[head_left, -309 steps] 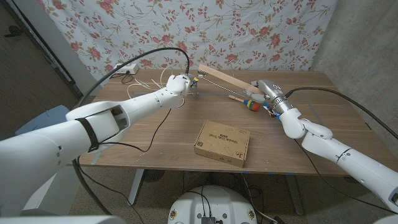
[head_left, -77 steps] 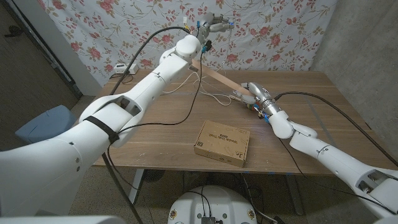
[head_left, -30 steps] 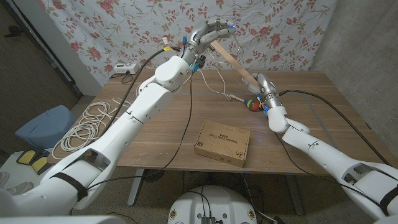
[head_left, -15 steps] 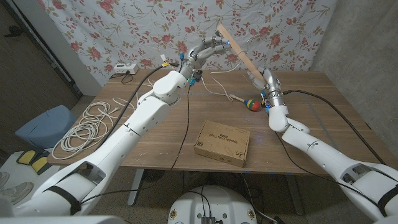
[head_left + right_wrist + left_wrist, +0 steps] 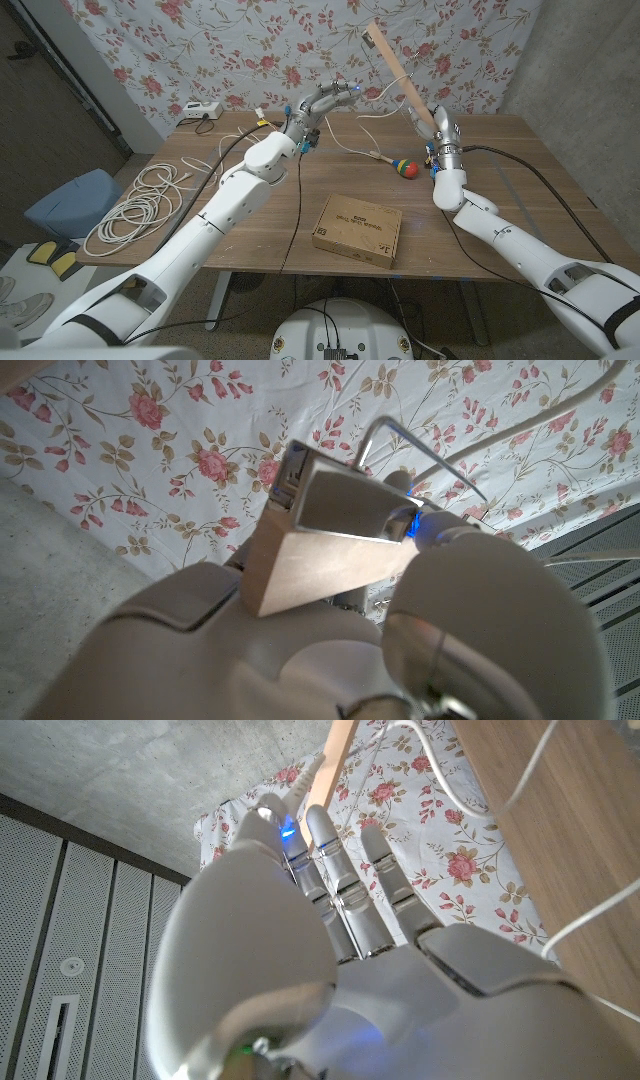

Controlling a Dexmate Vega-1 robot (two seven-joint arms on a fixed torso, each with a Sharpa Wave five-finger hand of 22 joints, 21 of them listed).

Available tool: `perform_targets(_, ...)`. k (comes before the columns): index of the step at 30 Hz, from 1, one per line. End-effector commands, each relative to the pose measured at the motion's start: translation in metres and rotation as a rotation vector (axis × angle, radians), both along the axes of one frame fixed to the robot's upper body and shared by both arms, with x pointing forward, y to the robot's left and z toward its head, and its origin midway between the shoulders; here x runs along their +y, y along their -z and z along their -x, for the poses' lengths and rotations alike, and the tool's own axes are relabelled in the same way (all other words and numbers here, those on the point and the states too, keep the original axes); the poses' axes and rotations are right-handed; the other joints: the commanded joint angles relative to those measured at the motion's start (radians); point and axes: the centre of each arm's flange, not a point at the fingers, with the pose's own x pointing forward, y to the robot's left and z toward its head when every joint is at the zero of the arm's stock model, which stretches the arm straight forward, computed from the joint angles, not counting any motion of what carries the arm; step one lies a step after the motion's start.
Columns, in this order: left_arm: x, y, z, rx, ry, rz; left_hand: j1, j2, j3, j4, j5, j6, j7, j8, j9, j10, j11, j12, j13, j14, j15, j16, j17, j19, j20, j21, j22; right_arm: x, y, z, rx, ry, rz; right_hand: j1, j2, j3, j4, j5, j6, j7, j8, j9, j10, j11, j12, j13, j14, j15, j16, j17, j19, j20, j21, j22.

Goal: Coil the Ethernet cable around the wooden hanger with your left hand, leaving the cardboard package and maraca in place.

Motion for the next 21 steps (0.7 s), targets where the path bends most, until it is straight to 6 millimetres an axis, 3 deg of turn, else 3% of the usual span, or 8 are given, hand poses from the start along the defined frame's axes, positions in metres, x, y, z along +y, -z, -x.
perform_targets(1, 0.029, 0.026, -0.008, 0.057, -0.059, 0.089, 0.007, 0.018, -0.002, 0.003, 0.008, 0.012, 0.012, 0.006, -0.001, 0.068, -0.060, 0.002, 0.266, 0.010, -0.088, -0.003, 0.006, -0.006, 0.003, 0.007, 0.001, -0.015, 0.006, 0.003, -0.042, -0.010, -0.092, -0.207, 0.214, 0.009, 0.002, 0.006, 0.003, 0.004, 0.007, -0.003, -0.008, -0.014, 0.157, 0.032, -0.005, -0.088, 0.003, 0.003, -0.002, -0.003, 0.007, -0.002)
perform_targets(21, 0.080, 0.054, -0.009, 0.113, -0.194, 0.218, 0.016, 0.021, -0.009, 0.004, 0.012, 0.012, 0.013, 0.005, -0.002, 0.072, -0.053, 0.000, 0.282, 0.016, -0.089, -0.009, 0.014, -0.010, 0.005, 0.019, -0.001, -0.037, 0.013, 0.012, -0.108, 0.009, -0.148, -0.210, 0.212, 0.008, 0.004, 0.006, -0.009, 0.003, 0.017, -0.005, -0.019, -0.011, 0.156, 0.032, -0.017, -0.088, 0.002, 0.003, -0.013, -0.008, 0.002, -0.002)
